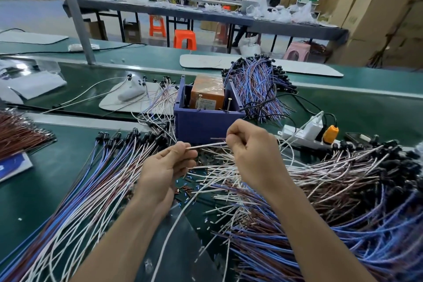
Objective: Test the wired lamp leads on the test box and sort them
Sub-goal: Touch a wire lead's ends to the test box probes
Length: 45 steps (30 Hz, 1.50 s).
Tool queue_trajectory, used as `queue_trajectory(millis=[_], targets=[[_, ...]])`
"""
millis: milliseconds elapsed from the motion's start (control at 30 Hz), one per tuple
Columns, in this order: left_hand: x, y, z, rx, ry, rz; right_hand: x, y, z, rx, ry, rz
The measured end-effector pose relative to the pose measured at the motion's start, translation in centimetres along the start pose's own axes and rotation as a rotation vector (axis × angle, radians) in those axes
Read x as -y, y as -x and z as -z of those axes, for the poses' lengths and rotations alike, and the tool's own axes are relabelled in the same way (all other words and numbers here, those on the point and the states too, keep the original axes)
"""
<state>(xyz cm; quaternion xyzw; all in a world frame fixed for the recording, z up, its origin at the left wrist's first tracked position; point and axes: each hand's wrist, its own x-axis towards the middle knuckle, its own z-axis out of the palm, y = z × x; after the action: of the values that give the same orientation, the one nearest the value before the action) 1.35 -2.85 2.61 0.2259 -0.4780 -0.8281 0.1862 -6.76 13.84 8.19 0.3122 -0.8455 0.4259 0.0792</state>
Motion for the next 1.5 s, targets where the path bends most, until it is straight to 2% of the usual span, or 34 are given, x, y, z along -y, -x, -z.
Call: queue_trajectory(millis=[100, 167, 300, 367, 533, 767, 833, 933, 1000, 1100, 1233, 1500], targets=[[-0.3, 0.5, -0.1, 0.074, 0.070, -0.048, 1.7, -1.1, 0.7, -0.038, -0.075, -0.006], [-0.5, 0.8, -0.2, 0.104, 0.031, -0.104, 3.2, -1.8, 0.9, -0.052, -0.268, -0.068], [-1.2, 1.5, -1.3, 0.144, -0.020, -0.171, 5.9, -3.3, 1.0, -0.070, -0.906, -0.381], [-1.7, 1.5, -1.8, 0.122, 0.007, -0.162, 6.3, -3.5, 0.8, -0.061, -1.005, -0.512], [-3.6, 0.3, -3.6, 0.132, -0.050, -0.102, 5.4, -1.8, -1.2, 0.036, -0.842, -0.636], [-3.1, -1.5, -4.4, 0.112, -0.075, -0.080, 3.5, -0.3, -1.8, 0.073, -0.787, -0.602], [-2.8, -1.9, -4.2, 0.105, 0.035, 0.009, 2.9, -0.2, -1.5, 0.022, -0.773, -0.569], [-2.7, -2.8, -3.7, 0.029, 0.264, 0.100, 1.7, -0.8, -0.5, -0.176, -0.703, -0.520], [-2.5, -3.6, -3.3, -0.052, 0.126, 0.019, 0.8, -1.6, 0.3, -0.283, -0.687, -0.525], [-1.9, -4.3, -2.9, -0.115, -0.096, -0.126, 0.1, -2.8, 0.4, -0.339, -0.678, -0.559], [-1.7, -5.1, -2.9, -0.138, -0.133, -0.179, -0.5, -3.9, -0.8, -0.337, -0.641, -0.603], [-1.6, -6.3, -2.6, -0.125, -0.086, -0.170, -1.6, -5.7, -2.2, -0.347, -0.558, -0.636]])
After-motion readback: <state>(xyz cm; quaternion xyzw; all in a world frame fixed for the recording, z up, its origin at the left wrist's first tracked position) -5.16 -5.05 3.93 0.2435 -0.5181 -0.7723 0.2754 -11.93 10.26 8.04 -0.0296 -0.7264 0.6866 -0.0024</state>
